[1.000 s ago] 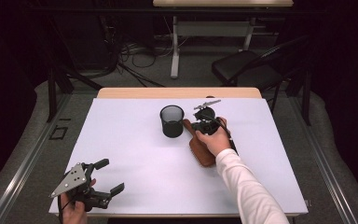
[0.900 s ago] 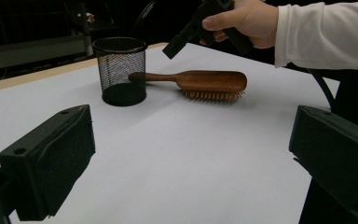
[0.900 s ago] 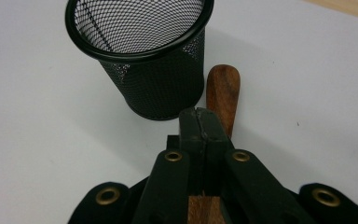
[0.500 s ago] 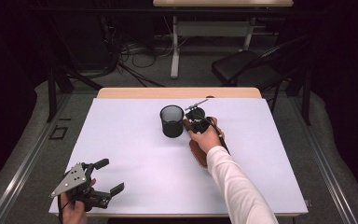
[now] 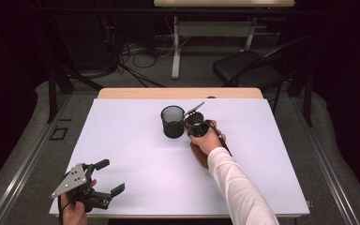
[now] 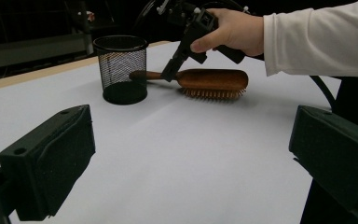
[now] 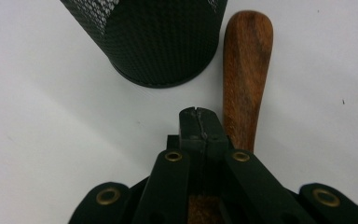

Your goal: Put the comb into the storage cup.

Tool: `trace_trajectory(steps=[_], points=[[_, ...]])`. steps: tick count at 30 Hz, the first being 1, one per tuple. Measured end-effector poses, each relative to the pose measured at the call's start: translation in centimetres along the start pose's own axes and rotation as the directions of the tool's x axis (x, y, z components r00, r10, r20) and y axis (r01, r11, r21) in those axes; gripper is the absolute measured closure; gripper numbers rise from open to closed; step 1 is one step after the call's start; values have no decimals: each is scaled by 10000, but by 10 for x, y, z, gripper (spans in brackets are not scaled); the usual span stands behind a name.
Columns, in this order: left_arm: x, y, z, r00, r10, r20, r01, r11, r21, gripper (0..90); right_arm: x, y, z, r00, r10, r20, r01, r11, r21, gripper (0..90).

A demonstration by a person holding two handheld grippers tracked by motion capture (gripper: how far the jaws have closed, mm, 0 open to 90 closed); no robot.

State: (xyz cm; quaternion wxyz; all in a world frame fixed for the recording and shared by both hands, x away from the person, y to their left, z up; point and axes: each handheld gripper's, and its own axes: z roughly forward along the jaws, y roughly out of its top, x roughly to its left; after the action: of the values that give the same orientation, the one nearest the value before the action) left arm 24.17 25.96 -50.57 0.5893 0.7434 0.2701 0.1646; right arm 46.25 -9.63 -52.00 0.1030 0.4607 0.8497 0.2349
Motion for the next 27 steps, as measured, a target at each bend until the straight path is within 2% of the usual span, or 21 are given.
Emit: trace_trajectory(steps=[1, 2, 8, 13, 15, 17, 23, 24, 27], points=[[0, 0, 0, 10000, -8, -4, 8, 10000, 5, 4, 0, -1, 1, 9998, 208, 5, -208, 9997, 94, 900], [0, 0, 0, 10000, -16, -4, 16, 10000, 6, 4, -2, -1, 1, 10000, -36, -33, 36, 9999, 128, 900], [1, 0, 0, 10000, -19, -62, 19, 10000, 48, 4, -4, -2, 1, 10000, -47, 75, 45, 9996, 279, 900], [1, -1, -1, 9999, -54, -116, 54, 10000, 7, 4, -6, -4, -2, 10000, -4, 3, 4, 10000, 99, 900], [1, -1, 0, 9999, -83, -78, 83, 10000, 3, 4, -7, -5, -4, 9997, 229, -8, -229, 9995, 220, 900], [1, -1, 0, 9999, -65, -135, 65, 10000, 32, 4, -11, -6, -3, 10000, 17, -35, -16, 9999, 125, 900], [1, -1, -1, 9999, -96, -96, 96, 10000, -4, 4, -16, -11, -6, 9988, 461, -165, -457, 9986, 264, 900], [2, -1, -1, 9999, -103, -100, 103, 9999, -8, 4, -17, -11, -6, 9992, 360, -151, -358, 9993, 127, 900], [1, -1, -1, 9999, -96, -99, 95, 10000, -4, 4, -20, -13, -8, 9998, 194, -32, -193, 9997, 175, 900]])
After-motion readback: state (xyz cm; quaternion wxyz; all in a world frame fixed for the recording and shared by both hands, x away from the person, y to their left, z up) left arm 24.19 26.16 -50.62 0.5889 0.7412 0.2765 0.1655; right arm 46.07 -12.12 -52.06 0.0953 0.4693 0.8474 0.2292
